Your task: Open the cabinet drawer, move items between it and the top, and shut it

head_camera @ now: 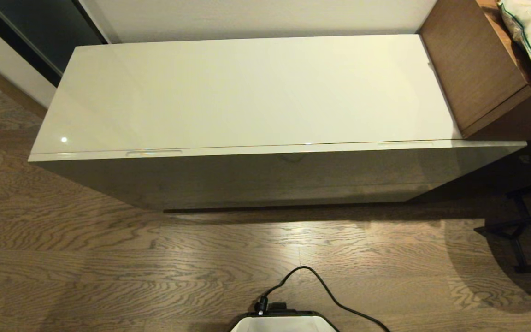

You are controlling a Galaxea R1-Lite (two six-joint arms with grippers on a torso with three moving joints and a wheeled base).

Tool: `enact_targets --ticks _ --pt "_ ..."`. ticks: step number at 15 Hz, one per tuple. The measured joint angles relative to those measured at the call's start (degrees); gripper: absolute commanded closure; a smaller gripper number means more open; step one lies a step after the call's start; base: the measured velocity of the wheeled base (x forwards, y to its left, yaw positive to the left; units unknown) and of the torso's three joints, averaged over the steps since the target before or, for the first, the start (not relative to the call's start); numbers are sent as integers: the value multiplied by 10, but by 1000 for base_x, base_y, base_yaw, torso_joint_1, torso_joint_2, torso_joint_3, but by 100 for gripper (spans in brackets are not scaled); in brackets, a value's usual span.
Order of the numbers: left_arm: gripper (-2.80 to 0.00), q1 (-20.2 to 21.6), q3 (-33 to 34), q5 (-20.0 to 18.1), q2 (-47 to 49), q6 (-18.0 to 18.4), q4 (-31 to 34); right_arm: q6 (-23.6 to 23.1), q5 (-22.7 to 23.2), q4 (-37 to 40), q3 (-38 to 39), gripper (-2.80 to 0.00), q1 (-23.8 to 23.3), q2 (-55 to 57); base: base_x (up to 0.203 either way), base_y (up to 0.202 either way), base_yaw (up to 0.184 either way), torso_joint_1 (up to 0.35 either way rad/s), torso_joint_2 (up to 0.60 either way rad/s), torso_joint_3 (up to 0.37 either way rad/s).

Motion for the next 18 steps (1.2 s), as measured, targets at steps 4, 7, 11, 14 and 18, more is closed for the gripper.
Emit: enact_targets --ticks 4,7,11,14,18 --pt "0 0 0 0 0 0 0 -67 -61 -110 161 0 -1 -53 0 0 0 0 0 0" --pt "0 0 0 0 0 0 0 -103 -67 -198 230 0 -2 -82 0 0 0 0 0 0" --pt "0 0 0 0 0 0 0 -105 -60 -394 366 0 -2 -95 0 0 0 0 0 0" --pt "0 0 0 0 0 0 0 -154 -39 -585 508 0 -2 -98 0 0 0 0 0 0" --pt "0 0 0 0 0 0 0 -180 57 -643 542 0 -2 -99 0 0 0 0 0 0"
